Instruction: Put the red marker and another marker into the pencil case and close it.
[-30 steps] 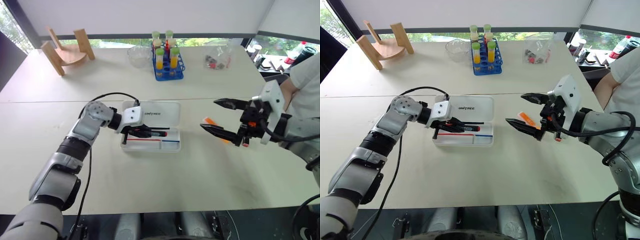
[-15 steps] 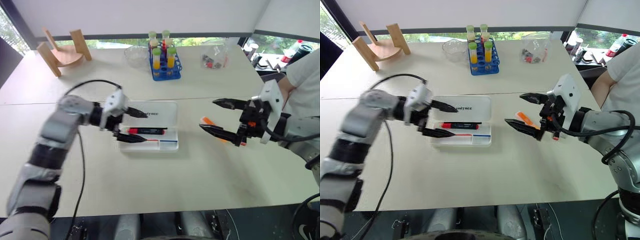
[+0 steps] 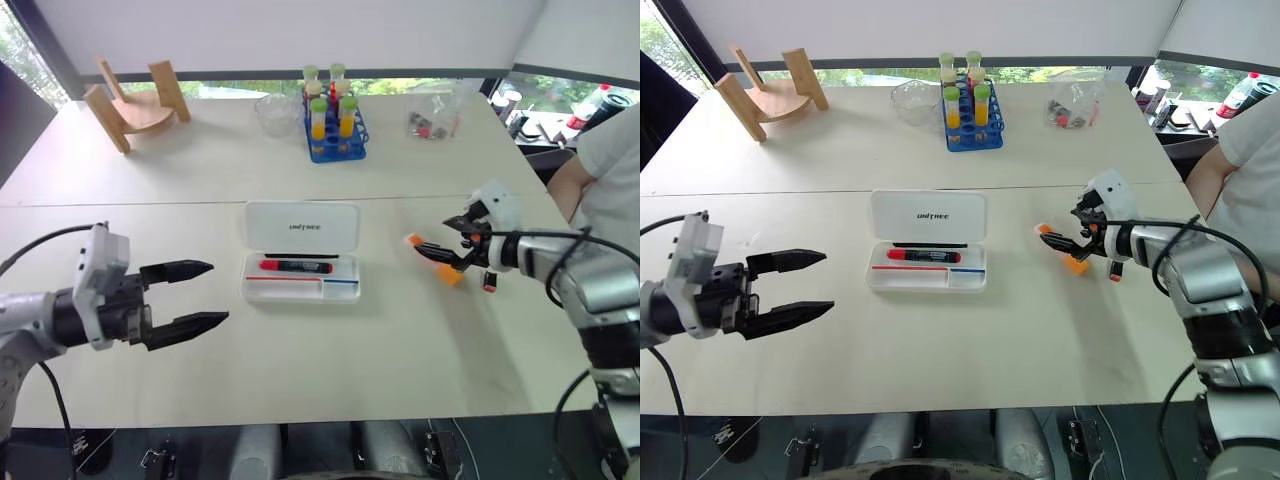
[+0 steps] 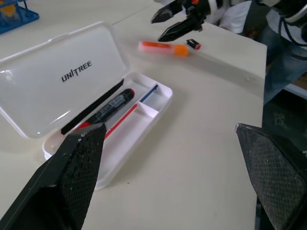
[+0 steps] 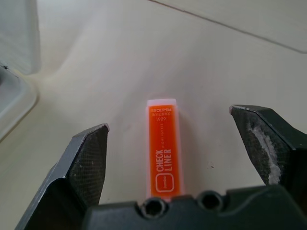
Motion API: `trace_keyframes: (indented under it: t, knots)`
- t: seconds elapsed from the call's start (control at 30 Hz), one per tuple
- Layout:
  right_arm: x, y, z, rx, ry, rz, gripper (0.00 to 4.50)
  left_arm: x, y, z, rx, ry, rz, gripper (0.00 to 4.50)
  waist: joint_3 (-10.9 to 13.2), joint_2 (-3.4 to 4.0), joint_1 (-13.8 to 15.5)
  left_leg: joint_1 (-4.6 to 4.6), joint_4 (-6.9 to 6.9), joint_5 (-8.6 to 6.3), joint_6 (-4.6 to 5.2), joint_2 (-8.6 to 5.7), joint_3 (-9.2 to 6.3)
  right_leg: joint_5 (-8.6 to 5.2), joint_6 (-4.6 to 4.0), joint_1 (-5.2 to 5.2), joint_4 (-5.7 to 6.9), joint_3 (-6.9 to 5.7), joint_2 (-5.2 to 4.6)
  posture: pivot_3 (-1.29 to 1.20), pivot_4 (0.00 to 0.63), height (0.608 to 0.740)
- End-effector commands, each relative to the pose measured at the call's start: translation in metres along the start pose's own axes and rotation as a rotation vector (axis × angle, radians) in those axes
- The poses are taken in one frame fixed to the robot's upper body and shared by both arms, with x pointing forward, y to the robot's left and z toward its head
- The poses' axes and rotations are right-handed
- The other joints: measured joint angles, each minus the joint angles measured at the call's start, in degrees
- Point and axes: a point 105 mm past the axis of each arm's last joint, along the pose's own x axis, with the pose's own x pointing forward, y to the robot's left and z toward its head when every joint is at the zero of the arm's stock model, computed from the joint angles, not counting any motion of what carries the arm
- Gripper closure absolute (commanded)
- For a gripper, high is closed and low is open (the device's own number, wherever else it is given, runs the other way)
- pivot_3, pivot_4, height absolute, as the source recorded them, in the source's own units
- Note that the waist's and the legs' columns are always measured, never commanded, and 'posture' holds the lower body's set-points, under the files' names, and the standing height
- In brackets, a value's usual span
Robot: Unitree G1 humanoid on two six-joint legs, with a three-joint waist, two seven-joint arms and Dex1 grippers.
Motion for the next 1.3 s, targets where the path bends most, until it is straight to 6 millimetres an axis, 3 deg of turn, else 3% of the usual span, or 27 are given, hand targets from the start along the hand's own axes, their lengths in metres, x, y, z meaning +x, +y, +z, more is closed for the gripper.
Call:
trace_keyframes:
  t: [0.03,0.07,0.17,0.23,0.37,0.43,0.5,0.6,0.73,0.8,0.87,0.93,1.03,1.3]
  knots:
    - [0.006,-0.012,-0.012,0.014,0.068,0.012,0.0,-0.001,-0.007,0.012,0.045,-0.025,-0.021,0.07,0.02,0.03,0.17,-0.01,-0.02,0.0,0.0,0.0,-0.01,0.0,-0.01,-0.02,0.0,0.0,0.0,0.0,0.15,0.74]
    - [0.008,-0.014,-0.015,0.018,0.084,0.019,0.0,-0.001,-0.006,0.014,0.053,-0.023,-0.024,0.07,0.02,0.04,0.21,-0.02,-0.04,0.0,0.0,-0.01,-0.02,-0.01,-0.01,-0.03,0.0,-0.01,0.0,0.0,0.15,0.74]
    - [0.009,-0.013,-0.022,-0.013,0.122,0.051,0.86,-0.001,-0.003,0.021,0.071,-0.024,-0.031,0.0,0.02,0.04,0.0,-0.01,-0.06,0.0,0.0,0.01,-0.01,-0.02,-0.03,-0.04,-0.01,-0.01,0.03,0.0,0.15,0.74]
    - [0.01,-0.013,-0.026,-0.037,0.14,0.059,1.97,-0.002,-0.002,0.027,0.08,-0.031,-0.035,0.0,0.02,0.04,-0.07,0.0,-0.06,0.0,0.0,0.0,-0.01,-0.02,-0.03,-0.03,0.0,-0.01,0.03,0.0,0.15,0.74]
    - [0.009,-0.008,-0.027,-0.067,0.136,0.087,3.72,-0.002,0.002,0.032,0.089,-0.041,-0.039,0.0,0.02,0.04,-0.06,0.03,-0.02,0.0,0.0,0.0,0.01,-0.01,-0.01,0.01,0.0,-0.01,0.01,0.0,0.15,0.74]
    - [0.006,-0.001,-0.019,-0.123,0.093,0.119,3.71,-0.003,0.004,0.033,0.086,-0.044,-0.038,0.0,0.01,0.03,0.04,0.03,-0.02,0.0,0.0,-0.01,0.0,-0.01,-0.02,0.03,0.0,-0.01,0.0,0.0,0.15,0.74]
    - [-0.002,0.016,0.002,-0.214,0.002,0.2,3.71,-0.006,0.007,0.032,0.081,-0.041,-0.028,0.0,0.02,0.04,0.09,0.03,-0.03,0.0,0.0,-0.02,-0.01,-0.01,-0.02,0.02,0.0,-0.02,0.0,0.0,0.15,0.74]
    - [-0.023,0.057,0.039,-0.332,-0.118,0.394,3.71,-0.013,0.014,0.031,0.078,-0.028,0.0,0.0,0.24,0.33,-0.07,-0.04,-0.1,0.0,0.0,0.0,-0.02,-0.02,-0.02,-0.09,0.0,-0.01,0.03,0.0,0.15,0.74]
    - [-0.036,0.112,0.067,-0.397,-0.194,0.632,3.71,-0.019,0.021,0.033,0.093,-0.011,0.022,0.0,0.38,0.55,-0.83,-0.05,-0.1,0.0,0.0,0.03,-0.02,-0.01,-0.01,-0.18,0.07,0.06,0.06,0.0,0.15,0.74]
    - [-0.023,0.147,0.077,-0.422,-0.228,0.744,3.71,-0.02,0.023,0.033,0.099,-0.001,0.019,0.0,0.41,0.32,-1.19,-0.03,-0.1,0.0,0.0,0.03,-0.02,-0.01,-0.01,-0.11,0.04,0.03,0.05,0.0,0.15,0.74]
    - [0.005,0.183,0.08,-0.463,-0.24,0.805,3.71,-0.019,0.023,0.033,0.104,0.005,0.011,0.0,0.4,0.29,-1.95,0.0,-0.09,0.0,0.0,0.05,-0.02,-0.01,-0.02,-0.15,0.09,0.03,0.09,0.0,0.15,0.74]
    - [0.033,0.205,0.084,-0.477,-0.234,0.79,3.71,-0.019,0.022,0.035,0.111,0.009,0.006,0.0,0.42,0.32,-2.34,-0.01,-0.12,0.0,-0.01,0.09,-0.05,-0.01,-0.05,-0.24,0.19,0.07,0.19,0.0,0.15,0.74]
    - [0.055,0.223,0.09,-0.496,-0.226,0.78,3.71,-0.019,0.02,0.036,0.115,0.01,0.006,0.0,0.44,0.3,-2.23,-0.1,-0.16,0.02,-0.04,0.06,-0.06,-0.03,-0.08,-0.36,0.19,0.07,0.11,0.0,0.15,0.74]
    - [0.073,0.241,0.1,-0.525,-0.223,0.792,3.71,-0.019,0.014,0.033,0.115,0.016,0.019,0.0,0.44,0.23,-1.52,-0.47,-0.13,0.06,-0.14,-0.03,-0.05,-0.01,-0.06,-0.67,0.18,0.03,-0.06,0.0,0.15,0.74]
